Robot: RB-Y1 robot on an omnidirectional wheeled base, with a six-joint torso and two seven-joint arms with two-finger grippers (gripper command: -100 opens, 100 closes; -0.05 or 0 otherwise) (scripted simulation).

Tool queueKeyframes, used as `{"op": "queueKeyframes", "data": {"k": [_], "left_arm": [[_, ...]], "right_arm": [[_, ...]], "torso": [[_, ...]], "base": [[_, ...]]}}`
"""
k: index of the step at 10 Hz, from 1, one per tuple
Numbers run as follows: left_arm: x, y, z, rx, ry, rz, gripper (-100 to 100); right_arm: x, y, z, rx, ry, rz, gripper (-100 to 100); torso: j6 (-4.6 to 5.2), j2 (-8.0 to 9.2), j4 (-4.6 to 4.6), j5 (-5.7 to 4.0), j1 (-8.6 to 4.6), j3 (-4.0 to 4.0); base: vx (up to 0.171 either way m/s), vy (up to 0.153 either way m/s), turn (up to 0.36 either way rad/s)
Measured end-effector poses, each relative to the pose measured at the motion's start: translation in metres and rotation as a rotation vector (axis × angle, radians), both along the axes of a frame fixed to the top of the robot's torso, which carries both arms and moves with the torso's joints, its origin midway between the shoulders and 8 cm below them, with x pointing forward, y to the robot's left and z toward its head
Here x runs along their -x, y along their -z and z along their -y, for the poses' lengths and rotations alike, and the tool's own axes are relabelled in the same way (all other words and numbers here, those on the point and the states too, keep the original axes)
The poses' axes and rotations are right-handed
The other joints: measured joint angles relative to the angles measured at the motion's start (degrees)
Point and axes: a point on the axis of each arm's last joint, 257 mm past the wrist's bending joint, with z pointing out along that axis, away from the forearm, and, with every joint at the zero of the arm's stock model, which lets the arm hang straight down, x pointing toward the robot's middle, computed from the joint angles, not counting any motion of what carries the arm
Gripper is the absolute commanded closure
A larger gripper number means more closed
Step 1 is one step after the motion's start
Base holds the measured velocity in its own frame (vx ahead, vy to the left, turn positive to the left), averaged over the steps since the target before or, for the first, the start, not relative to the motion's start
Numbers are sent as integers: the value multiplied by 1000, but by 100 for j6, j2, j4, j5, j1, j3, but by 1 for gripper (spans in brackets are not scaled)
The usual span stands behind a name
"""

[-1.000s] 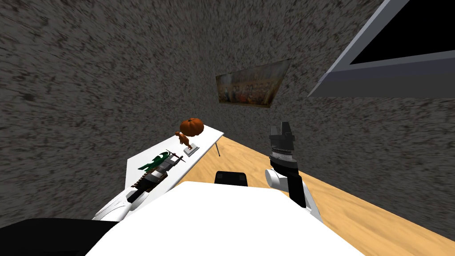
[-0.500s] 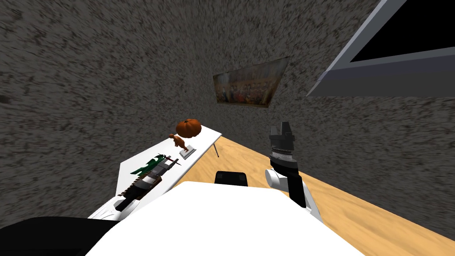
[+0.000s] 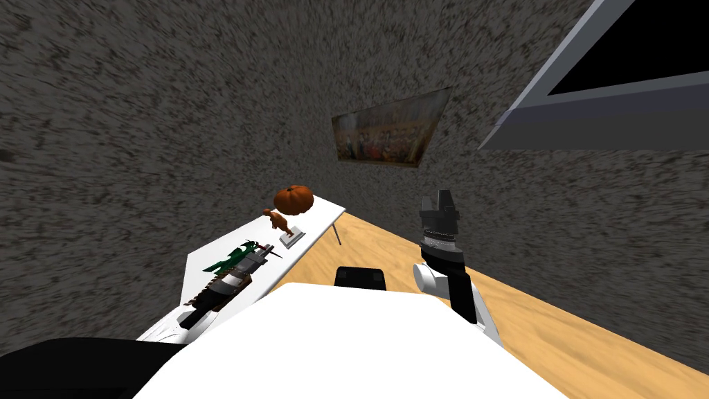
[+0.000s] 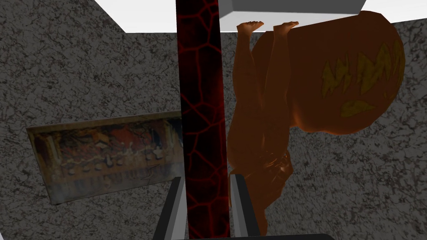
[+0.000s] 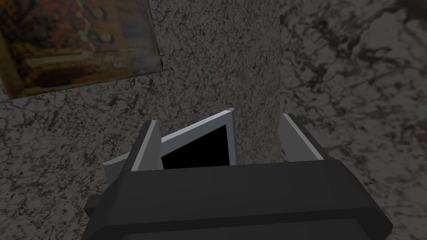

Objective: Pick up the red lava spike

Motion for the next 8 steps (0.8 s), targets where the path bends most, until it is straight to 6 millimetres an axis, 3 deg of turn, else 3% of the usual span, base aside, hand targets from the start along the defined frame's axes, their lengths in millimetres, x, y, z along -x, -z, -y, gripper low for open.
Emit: {"op": "queueKeyframes", "data": {"k": [1,3,4,8], "left_arm": [[0,0,0,0,0,0,100],[-17,3,19,1,27,-2,100],[-23,5,19,-2,24,-4,100],[-64,12,61,-9,74,-3,100]], "right_arm": [[0,0,0,0,0,0,0],[0,0,0,0,0,0,0],[0,0,0,0,0,0,0],[0,0,0,0,0,0,0]], "torso": [[0,0,0,0,0,0],[1,29,6,9,35,17],[-3,21,0,17,40,10],[-13,24,-9,42,94,7]], "base": [[-69,78,91],[-75,76,10],[-91,74,94],[-88,109,65]]}}
